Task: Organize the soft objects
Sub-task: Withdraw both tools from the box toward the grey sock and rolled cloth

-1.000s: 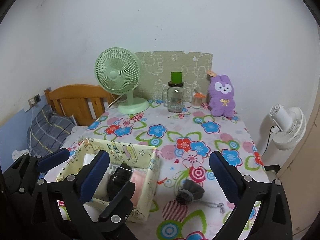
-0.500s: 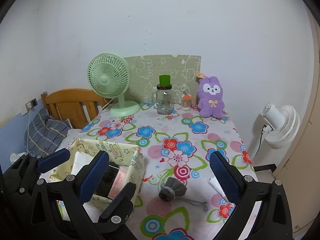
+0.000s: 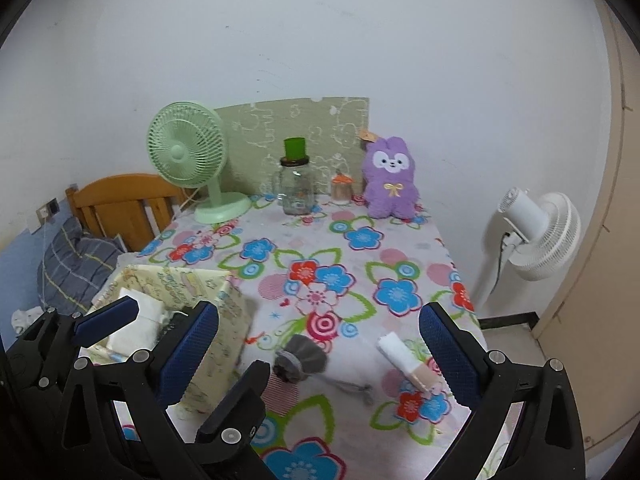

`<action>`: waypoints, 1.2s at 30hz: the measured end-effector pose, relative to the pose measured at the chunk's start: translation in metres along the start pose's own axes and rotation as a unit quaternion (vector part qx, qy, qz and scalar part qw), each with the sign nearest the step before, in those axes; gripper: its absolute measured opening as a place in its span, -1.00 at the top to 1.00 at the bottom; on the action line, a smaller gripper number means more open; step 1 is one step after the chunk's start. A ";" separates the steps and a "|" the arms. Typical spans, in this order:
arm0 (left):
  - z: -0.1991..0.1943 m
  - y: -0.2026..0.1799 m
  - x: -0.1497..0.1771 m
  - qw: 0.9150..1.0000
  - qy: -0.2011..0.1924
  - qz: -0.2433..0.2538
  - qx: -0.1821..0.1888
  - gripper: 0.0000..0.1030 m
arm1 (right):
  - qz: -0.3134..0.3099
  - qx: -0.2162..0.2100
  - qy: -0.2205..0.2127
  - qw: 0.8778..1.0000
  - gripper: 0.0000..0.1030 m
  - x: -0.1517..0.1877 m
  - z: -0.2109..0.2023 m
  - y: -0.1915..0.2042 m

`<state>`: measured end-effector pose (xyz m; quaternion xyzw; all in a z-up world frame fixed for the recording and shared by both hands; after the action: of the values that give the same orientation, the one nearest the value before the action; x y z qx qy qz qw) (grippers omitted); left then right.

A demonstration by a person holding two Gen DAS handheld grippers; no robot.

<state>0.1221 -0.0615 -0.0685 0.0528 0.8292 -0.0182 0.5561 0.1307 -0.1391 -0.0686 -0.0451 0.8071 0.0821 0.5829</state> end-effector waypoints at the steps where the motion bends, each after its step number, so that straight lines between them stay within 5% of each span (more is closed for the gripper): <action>1: 0.001 -0.003 0.001 1.000 0.001 0.001 0.001 -1.00 | 0.001 0.005 0.001 1.000 -0.97 0.001 0.000 -0.005; 36: 0.067 -0.069 0.051 0.997 0.062 0.022 0.037 -0.91 | 0.022 0.039 0.049 0.998 -0.97 0.062 0.044 -0.082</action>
<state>0.1570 -0.1329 -0.1433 0.0922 0.8593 -0.0336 0.5020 0.1667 -0.2105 -0.1472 -0.0080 0.8381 0.0609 0.5420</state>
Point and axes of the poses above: each gripper's, at about its wrist camera, not at the fingertips, and z roughly the way its jaws point, y to its left, x to its underside, the point moved 10 cm from there along z, roughly the way its jaws point, and after that the axes turned 13 degrees about -y, right-handed, at the moved point
